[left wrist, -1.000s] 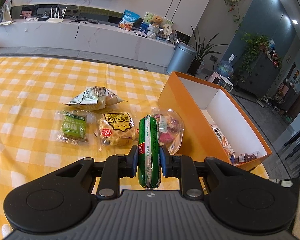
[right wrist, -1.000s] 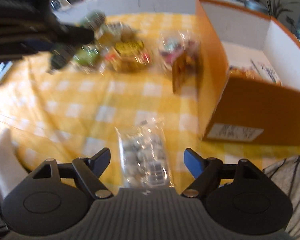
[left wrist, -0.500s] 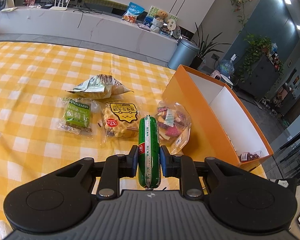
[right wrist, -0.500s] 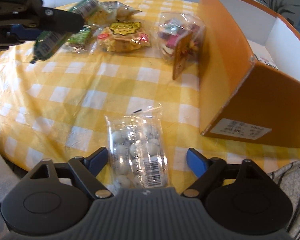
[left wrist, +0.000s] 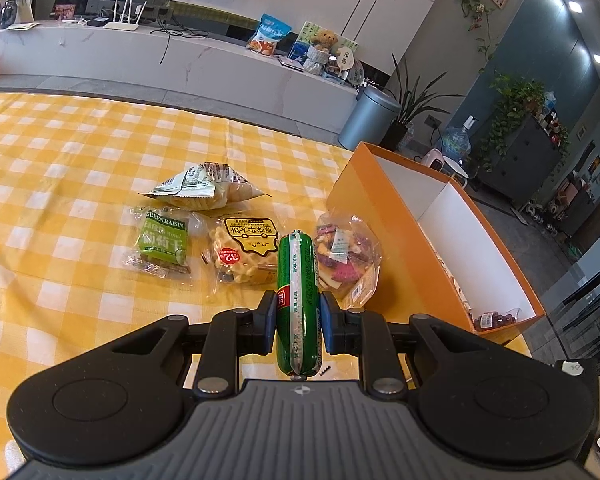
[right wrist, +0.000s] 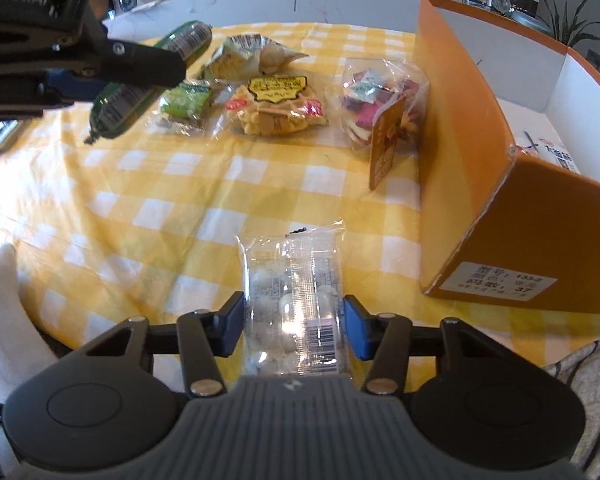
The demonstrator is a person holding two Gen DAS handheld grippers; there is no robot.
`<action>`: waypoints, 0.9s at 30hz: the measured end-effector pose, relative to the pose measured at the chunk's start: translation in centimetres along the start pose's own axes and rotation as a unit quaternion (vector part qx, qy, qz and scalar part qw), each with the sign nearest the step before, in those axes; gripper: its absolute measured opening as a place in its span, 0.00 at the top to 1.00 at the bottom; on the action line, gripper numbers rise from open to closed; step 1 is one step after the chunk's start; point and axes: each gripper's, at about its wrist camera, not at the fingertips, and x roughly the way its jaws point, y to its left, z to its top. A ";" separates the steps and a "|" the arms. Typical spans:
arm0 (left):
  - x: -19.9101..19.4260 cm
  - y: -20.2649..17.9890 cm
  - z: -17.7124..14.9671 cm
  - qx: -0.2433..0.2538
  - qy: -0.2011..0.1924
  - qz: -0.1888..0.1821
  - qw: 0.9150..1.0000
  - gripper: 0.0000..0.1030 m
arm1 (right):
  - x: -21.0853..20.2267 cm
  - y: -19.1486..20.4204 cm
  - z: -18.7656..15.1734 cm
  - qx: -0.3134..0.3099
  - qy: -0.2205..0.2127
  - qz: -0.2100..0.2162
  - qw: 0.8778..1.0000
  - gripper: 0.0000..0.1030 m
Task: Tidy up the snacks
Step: 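Carry the sausage with left gripper while right carries the ball pack over the box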
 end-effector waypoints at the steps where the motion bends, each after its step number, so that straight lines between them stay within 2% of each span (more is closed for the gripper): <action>1: -0.1 0.0 0.0 -0.001 0.001 -0.002 1.000 0.76 | -0.2 0.1 0.1 -0.001 -0.005 0.004 1.000 0.51; 8: -1.2 -0.3 0.1 -0.001 -0.007 -0.003 1.000 0.76 | -1.6 0.0 0.7 0.017 -0.035 0.041 0.998 0.51; 15: -3.2 -1.0 0.6 0.001 -0.028 -0.010 1.000 0.76 | -4.6 -0.8 1.2 0.042 -0.090 0.094 0.991 0.50; 20: -5.2 -2.5 1.1 0.014 -0.065 -0.012 0.998 0.76 | -6.9 -2.2 1.8 0.081 -0.125 0.122 0.981 0.50; 24: -6.1 -3.8 2.0 0.005 -0.089 -0.028 0.996 0.76 | -9.7 -3.6 2.5 0.097 -0.192 0.122 0.969 0.50; 27: -6.0 -4.8 2.7 0.010 -0.100 -0.035 0.994 0.76 | -11.8 -5.3 3.3 0.118 -0.225 0.117 0.960 0.50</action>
